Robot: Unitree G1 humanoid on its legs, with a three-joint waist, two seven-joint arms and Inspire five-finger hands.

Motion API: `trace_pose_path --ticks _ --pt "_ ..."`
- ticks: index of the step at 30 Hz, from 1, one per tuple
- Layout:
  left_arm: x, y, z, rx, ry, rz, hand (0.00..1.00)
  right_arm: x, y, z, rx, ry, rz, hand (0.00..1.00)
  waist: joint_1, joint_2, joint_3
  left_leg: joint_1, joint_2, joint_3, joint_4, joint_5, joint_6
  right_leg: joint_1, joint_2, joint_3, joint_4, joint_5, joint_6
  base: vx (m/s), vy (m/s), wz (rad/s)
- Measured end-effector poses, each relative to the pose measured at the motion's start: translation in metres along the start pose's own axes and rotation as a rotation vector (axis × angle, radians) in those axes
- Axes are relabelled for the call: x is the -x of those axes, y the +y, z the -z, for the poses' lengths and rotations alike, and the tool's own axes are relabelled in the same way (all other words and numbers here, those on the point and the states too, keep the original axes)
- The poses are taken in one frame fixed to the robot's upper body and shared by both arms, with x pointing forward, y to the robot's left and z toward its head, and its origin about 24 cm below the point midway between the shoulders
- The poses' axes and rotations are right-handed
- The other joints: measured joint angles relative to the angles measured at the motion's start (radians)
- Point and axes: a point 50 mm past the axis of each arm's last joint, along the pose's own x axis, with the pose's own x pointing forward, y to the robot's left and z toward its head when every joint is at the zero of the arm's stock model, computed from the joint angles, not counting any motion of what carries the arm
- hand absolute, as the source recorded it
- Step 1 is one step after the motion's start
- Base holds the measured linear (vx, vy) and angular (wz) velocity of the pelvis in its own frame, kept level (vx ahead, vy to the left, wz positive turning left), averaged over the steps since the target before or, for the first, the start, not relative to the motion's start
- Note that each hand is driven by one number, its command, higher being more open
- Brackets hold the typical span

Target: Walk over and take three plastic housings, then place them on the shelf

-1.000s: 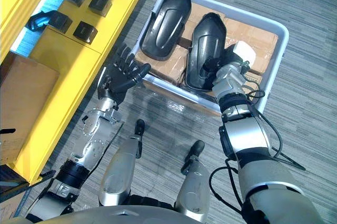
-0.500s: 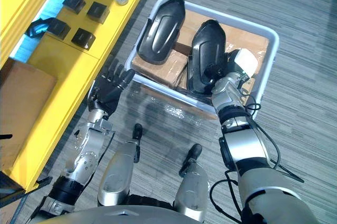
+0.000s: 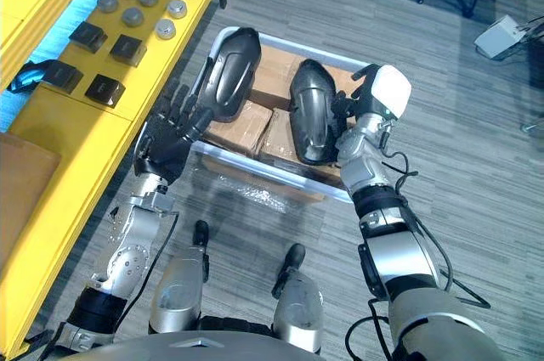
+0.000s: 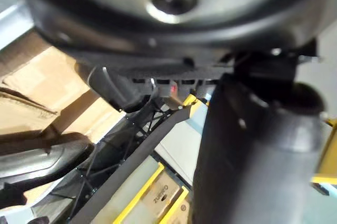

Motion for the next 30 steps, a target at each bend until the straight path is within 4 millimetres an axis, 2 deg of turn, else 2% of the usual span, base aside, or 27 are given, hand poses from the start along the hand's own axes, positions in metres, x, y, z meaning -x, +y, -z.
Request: trace_pose_path --ticks 7,8,12,16,20,23,25,27,30 --pt "-0.006 -0.003 0.003 -0.015 0.057 0.022 1.0 0.016 0.018 0.001 -0.025 0.003 -0.055 0.0 -0.001 -0.018 -0.066 0.019 0.002 0.017 0.003 -0.01 -0.001 0.03 0.008 0.014 -0.043 0.019 0.003 0.01 -0.003 -0.06" --pt "-0.006 -0.001 0.005 -0.016 0.066 0.014 1.0 0.019 0.021 0.003 -0.024 0.007 -0.066 1.0 0.0 -0.019 -0.08 0.019 0.003 0.019 0.004 -0.013 -0.001 0.034 0.01 0.016 -0.055 0.026 0.004 -0.02 0.006 -0.05" --pt "-0.005 0.006 0.011 -0.025 0.096 -0.019 1.0 0.023 0.026 0.007 -0.051 0.047 -0.101 1.0 0.0 -0.021 -0.093 0.019 0.006 0.019 0.023 -0.022 -0.002 0.044 0.013 0.017 -0.06 0.03 0.003 -0.02 0.003 -0.01" --pt "-0.005 0.009 0.012 -0.054 0.1 -0.042 1.0 0.03 0.036 0.012 -0.249 0.171 -0.156 1.0 0.001 -0.023 -0.095 0.015 0.01 0.019 0.035 -0.03 -0.002 0.047 0.018 0.019 -0.069 0.035 0.001 -0.04 -0.001 -0.03" --pt "-0.005 0.008 0.006 -0.092 0.043 -0.033 1.0 0.037 0.04 0.014 -0.395 0.241 -0.101 1.0 0.0 -0.022 -0.095 -0.009 0.01 0.022 0.04 -0.03 -0.002 0.017 0.017 0.026 -0.064 0.038 0.0 -0.04 0.0 -0.06" --pt "-0.007 0.005 0.001 -0.104 -0.006 -0.021 1.0 0.028 0.027 0.022 -0.509 0.312 -0.005 1.0 0.0 -0.017 -0.092 -0.051 0.004 0.022 0.051 -0.026 0.002 -0.029 0.008 0.03 -0.048 0.04 0.0 -0.01 0.004 -0.01" --pt "-0.007 0.003 -0.001 -0.098 -0.023 -0.013 1.0 0.024 0.02 0.025 -0.522 0.32 0.024 1.0 -0.001 -0.008 -0.085 -0.062 -0.001 0.023 0.056 -0.025 0.005 -0.042 0.001 0.031 -0.039 0.042 0.003 0.0 0.0 0.0" --pt "-0.009 -0.003 -0.004 -0.087 -0.045 0.006 1.0 0.016 0.01 0.029 -0.504 0.313 0.063 1.0 -0.001 0.007 -0.077 -0.082 -0.008 0.022 0.064 -0.025 0.01 -0.061 -0.008 0.031 -0.028 0.042 0.003 -0.01 0.017 0.01" --pt "-0.016 -0.014 -0.009 -0.072 -0.099 0.046 1.0 -0.009 -0.016 0.023 -0.5 0.292 0.138 1.0 -0.002 0.04 -0.055 -0.139 -0.01 0.017 0.093 -0.027 0.014 -0.113 -0.013 0.032 -0.008 0.044 0.004 -0.06 0.029 0.03"
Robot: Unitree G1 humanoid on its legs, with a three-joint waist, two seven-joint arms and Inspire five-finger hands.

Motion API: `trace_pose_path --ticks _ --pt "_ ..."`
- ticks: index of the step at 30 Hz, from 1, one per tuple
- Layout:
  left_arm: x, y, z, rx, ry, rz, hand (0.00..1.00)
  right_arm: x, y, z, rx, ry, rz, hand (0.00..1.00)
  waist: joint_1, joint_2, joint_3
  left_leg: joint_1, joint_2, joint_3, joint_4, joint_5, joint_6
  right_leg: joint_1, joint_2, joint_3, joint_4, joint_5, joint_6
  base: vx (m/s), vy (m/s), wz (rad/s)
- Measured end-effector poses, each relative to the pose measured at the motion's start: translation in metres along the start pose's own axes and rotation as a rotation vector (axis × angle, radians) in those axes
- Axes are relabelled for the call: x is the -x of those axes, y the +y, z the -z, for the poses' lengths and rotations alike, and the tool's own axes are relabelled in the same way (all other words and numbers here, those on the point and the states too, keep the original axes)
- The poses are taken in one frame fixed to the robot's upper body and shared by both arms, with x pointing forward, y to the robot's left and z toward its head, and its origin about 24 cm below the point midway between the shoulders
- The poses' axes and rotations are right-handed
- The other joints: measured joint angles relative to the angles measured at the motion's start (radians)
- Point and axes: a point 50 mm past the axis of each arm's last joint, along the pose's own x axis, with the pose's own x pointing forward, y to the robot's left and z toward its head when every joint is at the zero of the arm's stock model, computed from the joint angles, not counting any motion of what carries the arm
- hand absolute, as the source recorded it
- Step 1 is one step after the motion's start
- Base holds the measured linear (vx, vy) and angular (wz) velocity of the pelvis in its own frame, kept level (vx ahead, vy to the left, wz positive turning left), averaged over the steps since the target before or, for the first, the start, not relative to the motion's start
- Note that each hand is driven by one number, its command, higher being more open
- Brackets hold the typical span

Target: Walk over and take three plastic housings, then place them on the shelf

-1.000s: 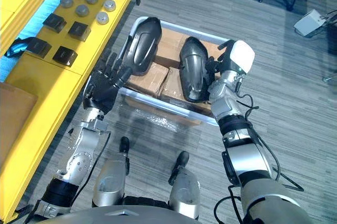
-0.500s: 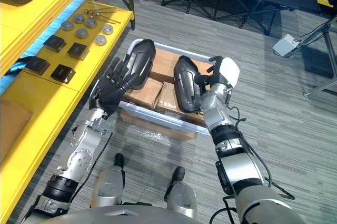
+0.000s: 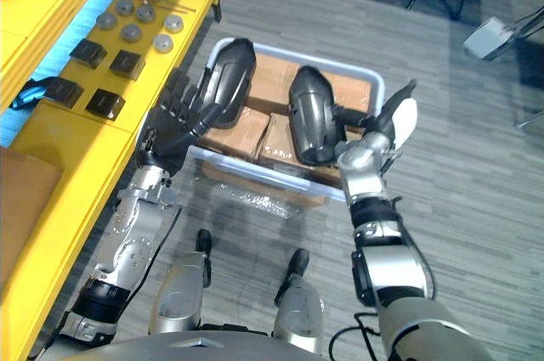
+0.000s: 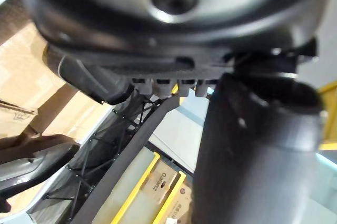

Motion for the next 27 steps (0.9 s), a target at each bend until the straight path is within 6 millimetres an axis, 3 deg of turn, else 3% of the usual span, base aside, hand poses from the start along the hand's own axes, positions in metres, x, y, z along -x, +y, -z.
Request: trace_pose_path --ticks 3,8,16,20,25,26,27 --pt "-0.001 -0.007 0.003 0.019 -0.006 0.02 1.0 -0.017 -0.016 -0.016 -0.005 -0.025 0.051 1.0 0.001 0.022 0.018 -0.029 0.001 -0.007 0.024 -0.005 0.004 -0.024 -0.001 0.0 0.017 -0.001 -0.001 -0.01 0.005 0.01" --pt "0.0 -0.014 0.007 0.027 0.011 0.044 1.0 -0.034 -0.032 -0.031 0.076 -0.053 0.056 1.0 0.0 0.037 0.059 -0.069 0.004 -0.013 0.072 -0.024 0.008 -0.052 -0.002 0.005 0.041 -0.004 -0.002 -0.03 0.019 -0.01" --pt "0.002 -0.019 0.014 0.04 0.035 0.055 1.0 -0.037 -0.027 -0.014 0.392 -0.017 -0.083 1.0 0.006 0.054 0.069 -0.142 0.006 -0.027 0.113 -0.035 0.01 -0.118 -0.005 0.006 0.075 -0.008 -0.006 -0.01 0.015 0.0" --pt "0.002 -0.019 0.021 0.058 0.042 0.034 1.0 -0.041 -0.026 -0.027 0.509 -0.089 -0.12 1.0 0.01 0.083 0.084 -0.17 0.005 -0.032 0.123 -0.035 0.011 -0.154 -0.012 0.005 0.108 -0.019 -0.007 -0.01 0.01 0.02" --pt "0.004 -0.014 0.031 0.059 0.081 -0.003 1.0 -0.048 -0.034 -0.041 0.66 -0.155 -0.118 1.0 0.022 0.09 0.086 -0.19 0.002 -0.039 0.118 -0.026 0.011 -0.188 -0.019 0.001 0.144 -0.037 -0.012 -0.01 0.002 0.05" --pt "0.005 -0.014 0.032 0.06 0.085 -0.008 1.0 -0.05 -0.038 -0.04 0.715 -0.149 -0.12 0.0 0.023 0.093 0.087 -0.193 -0.001 -0.046 0.118 -0.024 0.01 -0.188 -0.022 -0.004 0.151 -0.042 -0.012 0.0 0.009 0.11" --pt "0.005 -0.014 0.033 0.061 0.085 -0.01 1.0 -0.051 -0.04 -0.039 0.735 -0.141 -0.126 0.0 0.024 0.093 0.087 -0.193 -0.002 -0.048 0.117 -0.023 0.009 -0.188 -0.024 -0.007 0.154 -0.045 -0.013 0.0 0.014 0.16"
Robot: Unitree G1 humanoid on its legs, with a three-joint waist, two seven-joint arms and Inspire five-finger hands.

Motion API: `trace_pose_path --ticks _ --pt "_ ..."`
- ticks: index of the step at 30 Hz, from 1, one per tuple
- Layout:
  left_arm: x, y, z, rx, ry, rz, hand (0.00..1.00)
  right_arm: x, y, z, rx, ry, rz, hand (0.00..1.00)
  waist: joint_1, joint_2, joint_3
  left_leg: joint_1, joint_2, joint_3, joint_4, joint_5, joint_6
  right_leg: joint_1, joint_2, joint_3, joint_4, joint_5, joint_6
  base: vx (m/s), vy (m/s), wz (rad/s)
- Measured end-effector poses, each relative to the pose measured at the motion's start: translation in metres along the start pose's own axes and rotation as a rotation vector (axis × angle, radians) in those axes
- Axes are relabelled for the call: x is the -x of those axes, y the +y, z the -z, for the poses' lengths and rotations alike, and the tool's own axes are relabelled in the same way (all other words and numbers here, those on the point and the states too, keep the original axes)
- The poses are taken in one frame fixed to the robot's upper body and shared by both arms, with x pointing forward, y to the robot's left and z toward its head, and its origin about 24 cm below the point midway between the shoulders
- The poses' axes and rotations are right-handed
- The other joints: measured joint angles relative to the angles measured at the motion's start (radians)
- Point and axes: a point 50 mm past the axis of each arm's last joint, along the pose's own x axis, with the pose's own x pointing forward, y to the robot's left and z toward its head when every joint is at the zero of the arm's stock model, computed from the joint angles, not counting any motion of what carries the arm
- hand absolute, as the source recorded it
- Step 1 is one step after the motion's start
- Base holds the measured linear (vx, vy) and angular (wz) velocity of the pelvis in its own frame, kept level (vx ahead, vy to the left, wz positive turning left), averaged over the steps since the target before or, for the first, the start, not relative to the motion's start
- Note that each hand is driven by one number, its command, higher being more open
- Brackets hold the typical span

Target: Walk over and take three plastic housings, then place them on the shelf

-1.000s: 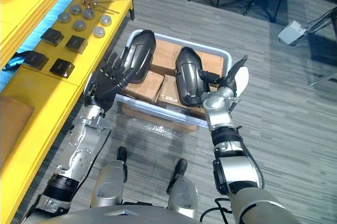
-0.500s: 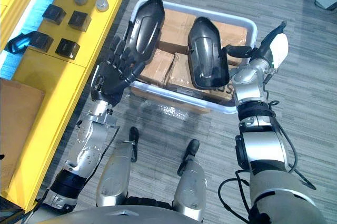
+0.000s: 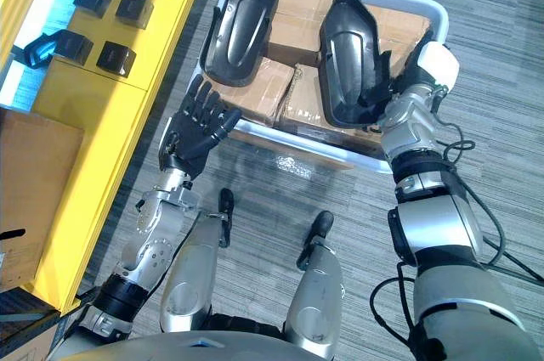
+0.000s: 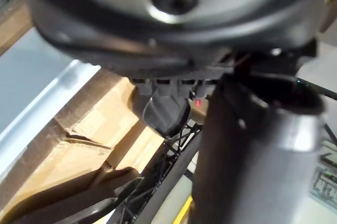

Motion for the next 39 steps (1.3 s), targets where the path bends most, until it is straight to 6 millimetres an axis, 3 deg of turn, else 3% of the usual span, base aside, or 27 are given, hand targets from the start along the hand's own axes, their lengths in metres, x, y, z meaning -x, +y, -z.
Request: trace_pose_path --ticks 4,10,14,23,33,39 --pt "-0.001 -0.004 0.0 0.016 -0.022 0.003 1.0 -0.003 -0.003 0.016 0.101 0.056 -0.049 0.0 0.006 0.002 -0.001 0.001 -0.013 -0.015 -0.019 0.009 -0.01 0.0 -0.013 -0.018 0.016 -0.015 -0.001 -0.01 0.016 0.16" --pt "-0.003 -0.005 0.003 0.024 -0.021 -0.011 1.0 -0.001 0.004 0.015 0.202 0.066 -0.079 0.0 0.011 0.006 -0.003 0.008 -0.022 -0.038 -0.053 0.021 -0.017 0.002 -0.017 -0.036 0.017 -0.024 -0.009 -0.01 0.012 0.09" --pt "-0.001 -0.003 0.007 0.042 -0.006 -0.029 1.0 -0.001 0.003 0.026 0.242 0.123 -0.075 0.0 0.026 0.028 -0.016 0.013 -0.027 -0.047 -0.075 0.041 -0.025 0.001 -0.021 -0.047 0.024 -0.028 -0.014 0.01 0.006 0.08" --pt "0.0 -0.003 0.008 0.077 -0.007 -0.039 1.0 0.002 0.011 0.033 0.232 0.147 -0.104 0.0 0.028 0.047 -0.029 0.031 -0.029 -0.051 -0.088 0.053 -0.017 0.001 -0.031 -0.051 0.067 -0.055 -0.011 0.02 -0.001 0.02" --pt "0.008 0.002 0.015 0.087 0.016 -0.072 1.0 0.005 0.017 0.037 0.188 0.109 -0.05 0.0 0.027 0.05 -0.031 0.036 -0.029 -0.057 -0.097 0.06 -0.02 0.001 -0.031 -0.054 0.07 -0.059 -0.014 0.0 0.0 0.0" --pt "0.016 0.004 0.015 0.094 0.015 -0.088 1.0 0.01 0.024 0.028 0.128 0.026 -0.015 0.0 0.005 0.05 -0.031 0.054 -0.025 -0.043 -0.109 0.065 -0.02 0.004 -0.029 -0.044 0.07 -0.059 -0.014 0.01 0.012 -0.06"
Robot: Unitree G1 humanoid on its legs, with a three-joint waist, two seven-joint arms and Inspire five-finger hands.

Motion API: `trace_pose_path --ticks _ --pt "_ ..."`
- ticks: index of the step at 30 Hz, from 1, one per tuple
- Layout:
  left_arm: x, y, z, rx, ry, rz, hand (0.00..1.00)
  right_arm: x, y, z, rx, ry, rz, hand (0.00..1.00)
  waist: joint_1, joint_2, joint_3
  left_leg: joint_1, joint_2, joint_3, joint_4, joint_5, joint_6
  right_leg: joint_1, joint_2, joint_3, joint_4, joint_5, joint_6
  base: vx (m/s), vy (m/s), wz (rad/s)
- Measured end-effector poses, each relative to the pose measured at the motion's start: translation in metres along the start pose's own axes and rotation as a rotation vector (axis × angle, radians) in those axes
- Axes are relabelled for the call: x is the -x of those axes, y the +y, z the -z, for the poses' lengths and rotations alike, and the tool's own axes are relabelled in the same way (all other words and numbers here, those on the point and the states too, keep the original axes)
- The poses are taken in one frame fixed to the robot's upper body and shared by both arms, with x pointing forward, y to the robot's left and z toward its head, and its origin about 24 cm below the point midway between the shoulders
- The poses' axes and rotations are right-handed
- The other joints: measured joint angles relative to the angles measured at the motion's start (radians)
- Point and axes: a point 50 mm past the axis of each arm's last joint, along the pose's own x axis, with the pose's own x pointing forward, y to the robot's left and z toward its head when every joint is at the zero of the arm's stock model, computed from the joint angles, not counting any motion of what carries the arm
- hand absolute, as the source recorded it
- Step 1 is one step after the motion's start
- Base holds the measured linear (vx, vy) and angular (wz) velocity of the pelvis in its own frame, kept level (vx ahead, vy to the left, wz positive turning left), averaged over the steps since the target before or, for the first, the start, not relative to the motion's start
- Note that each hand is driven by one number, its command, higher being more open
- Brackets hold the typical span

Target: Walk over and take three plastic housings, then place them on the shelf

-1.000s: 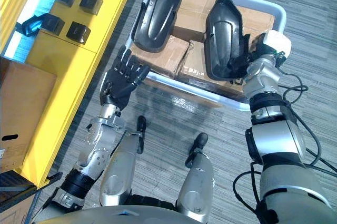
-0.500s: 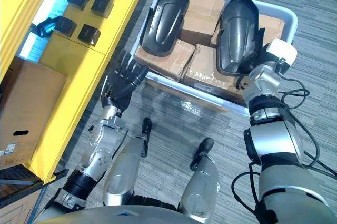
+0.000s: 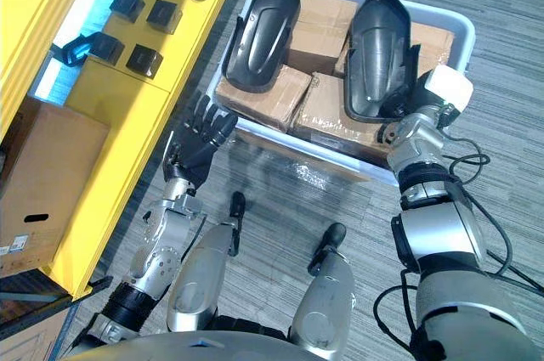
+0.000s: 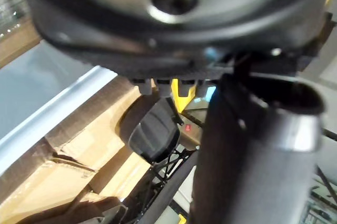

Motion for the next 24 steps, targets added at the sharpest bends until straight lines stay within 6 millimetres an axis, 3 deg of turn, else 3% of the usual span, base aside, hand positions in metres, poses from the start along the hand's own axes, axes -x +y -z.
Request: trace_pose_path --ticks 3,7,9,11,15,24 --pt "0.003 0.0 -0.003 0.007 -0.012 -0.003 1.0 0.005 0.005 -0.004 -0.05 -0.05 0.02 0.0 -0.008 -0.001 0.0 0.013 0.002 0.008 -0.005 0.0 0.0 0.005 0.002 0.008 0.002 0.001 0.0 0.02 0.014 -0.08" --pt "0.005 0.001 -0.021 0.014 -0.085 -0.003 1.0 0.014 0.004 -0.018 -0.116 -0.149 0.076 0.0 -0.026 -0.013 0.007 0.034 0.014 0.013 -0.007 -0.001 -0.001 0.026 0.016 0.011 -0.009 0.003 0.002 0.01 0.008 -0.06" --pt "0.005 0.002 -0.029 0.003 -0.112 0.002 1.0 0.019 0.002 -0.027 -0.146 -0.204 0.107 0.0 -0.029 -0.026 0.013 0.055 0.022 0.018 -0.015 -0.001 -0.004 0.043 0.025 0.014 -0.017 0.002 0.001 0.01 -0.01 -0.13" --pt "0.009 0.005 -0.04 -0.003 -0.149 -0.001 1.0 0.029 0.0 -0.044 -0.219 -0.279 0.135 0.0 -0.036 -0.06 0.023 0.096 0.032 0.036 -0.037 -0.001 -0.009 0.064 0.035 0.026 -0.024 0.001 -0.001 0.02 -0.012 -0.18" --pt "0.013 0.011 -0.047 -0.01 -0.176 -0.025 1.0 0.047 0.001 -0.058 -0.324 -0.361 0.163 0.0 -0.05 -0.104 0.026 0.141 0.032 0.051 -0.067 0.0 -0.011 0.085 0.035 0.036 -0.027 -0.004 -0.005 0.04 -0.001 -0.09" --pt "0.019 0.009 -0.068 -0.013 -0.247 -0.018 1.0 0.058 0.004 -0.062 -0.396 -0.379 0.168 0.0 -0.054 -0.132 0.027 0.211 0.033 0.064 -0.081 -0.004 -0.014 0.157 0.039 0.038 -0.058 0.0 0.001 0.01 0.008 -0.03"
